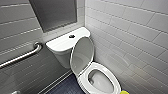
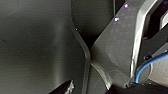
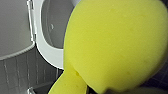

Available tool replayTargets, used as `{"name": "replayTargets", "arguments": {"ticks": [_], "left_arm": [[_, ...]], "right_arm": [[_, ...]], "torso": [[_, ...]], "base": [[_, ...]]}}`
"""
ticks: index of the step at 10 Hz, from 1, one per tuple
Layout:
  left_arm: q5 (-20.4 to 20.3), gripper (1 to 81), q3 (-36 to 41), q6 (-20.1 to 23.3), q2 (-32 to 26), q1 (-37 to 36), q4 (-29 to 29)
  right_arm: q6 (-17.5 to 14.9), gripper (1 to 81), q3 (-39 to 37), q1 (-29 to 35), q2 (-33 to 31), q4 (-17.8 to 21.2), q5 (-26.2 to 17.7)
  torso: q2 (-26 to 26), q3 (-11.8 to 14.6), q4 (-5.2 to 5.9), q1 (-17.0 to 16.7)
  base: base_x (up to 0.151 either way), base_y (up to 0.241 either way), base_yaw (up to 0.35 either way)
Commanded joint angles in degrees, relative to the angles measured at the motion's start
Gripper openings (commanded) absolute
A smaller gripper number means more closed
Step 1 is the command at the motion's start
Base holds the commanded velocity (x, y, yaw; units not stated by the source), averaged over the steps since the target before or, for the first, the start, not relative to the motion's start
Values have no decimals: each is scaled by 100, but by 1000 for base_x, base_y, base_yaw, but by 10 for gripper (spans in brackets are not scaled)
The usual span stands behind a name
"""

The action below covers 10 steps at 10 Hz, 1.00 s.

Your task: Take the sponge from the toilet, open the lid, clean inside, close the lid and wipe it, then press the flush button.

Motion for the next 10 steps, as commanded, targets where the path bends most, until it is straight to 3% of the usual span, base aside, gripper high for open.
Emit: {"name": "replayTargets", "arguments": {"ticks": [1, 7, 10], "left_arm": [[166, 811, 110, -12, 7, 18, 74], [166, 811, 49, -12, 7, -8, 66], [166, 811, 49, -12, -11, -8, 65]], "right_arm": [[-12, 10, 193, 1249, -11, -9, -1410], [173, 10, -624, 2691, 1351, -36, -2913], [173, 10, -1144, 3114, 1836, -555, -2976]], "torso": [[0, 0, 0, 0], [0, -2, 0, 0], [2, -2, 0, 0]], "base": [[0, 0, 0], [0, 0, 0], [0, 0, 0]]}}
